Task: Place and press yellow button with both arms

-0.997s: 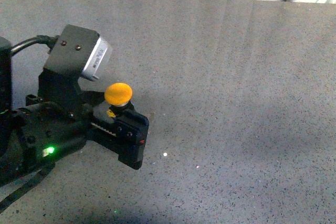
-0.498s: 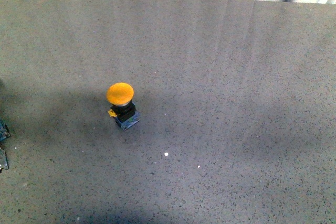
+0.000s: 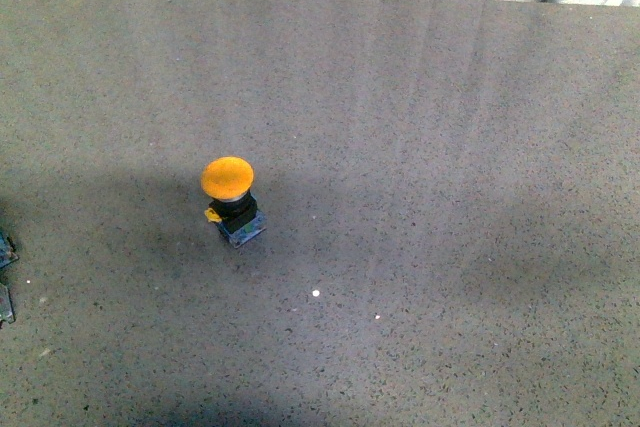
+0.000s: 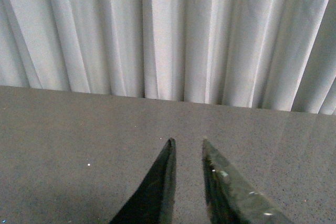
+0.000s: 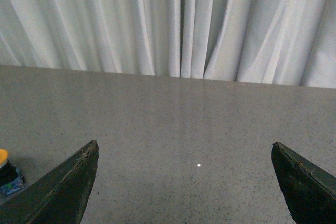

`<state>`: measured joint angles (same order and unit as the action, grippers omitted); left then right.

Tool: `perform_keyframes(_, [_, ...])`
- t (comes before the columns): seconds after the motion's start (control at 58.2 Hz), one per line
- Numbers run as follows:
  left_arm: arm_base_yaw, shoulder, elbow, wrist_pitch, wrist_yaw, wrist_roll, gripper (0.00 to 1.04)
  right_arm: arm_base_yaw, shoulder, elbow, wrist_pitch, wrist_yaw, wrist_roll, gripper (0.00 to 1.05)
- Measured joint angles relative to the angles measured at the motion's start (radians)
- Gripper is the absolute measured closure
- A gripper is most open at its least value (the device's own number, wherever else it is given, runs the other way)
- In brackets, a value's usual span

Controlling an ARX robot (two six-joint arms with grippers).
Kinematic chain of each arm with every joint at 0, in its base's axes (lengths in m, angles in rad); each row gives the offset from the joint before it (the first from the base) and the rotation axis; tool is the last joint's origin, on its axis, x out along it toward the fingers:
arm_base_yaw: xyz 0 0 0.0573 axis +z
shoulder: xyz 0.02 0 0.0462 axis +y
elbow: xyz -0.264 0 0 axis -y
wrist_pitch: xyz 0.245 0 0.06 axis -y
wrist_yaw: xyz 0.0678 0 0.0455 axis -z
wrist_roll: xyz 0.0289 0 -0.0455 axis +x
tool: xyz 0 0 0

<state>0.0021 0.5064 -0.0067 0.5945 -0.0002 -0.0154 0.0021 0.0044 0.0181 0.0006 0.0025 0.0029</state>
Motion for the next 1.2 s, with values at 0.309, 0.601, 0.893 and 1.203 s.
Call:
perform_keyframes(0.309, [0.0, -0.41, 0.002, -0.454, 0.002, 0.005, 1.03, 0.102, 0.49, 0.261, -0.268, 0.062, 0.032, 0.09])
perform_keyframes(0.601, [-0.002, -0.52, 0.007, -0.6, 0.0, 0.007, 1.03, 0.338, 1.104, 0.571, -0.04, 0.074, 0.029, 0.09])
perform_keyframes(0.893, [-0.002, -0.507, 0.017, -0.6, 0.0, 0.007, 1.03, 0.537, 1.544, 0.87, -0.055, 0.1, 0.1, 0.27])
perform_keyframes(1.203, [-0.002, -0.507, 0.017, -0.6, 0.0, 0.007, 1.03, 0.579, 1.743, 0.99, -0.097, 0.08, 0.203, 0.8])
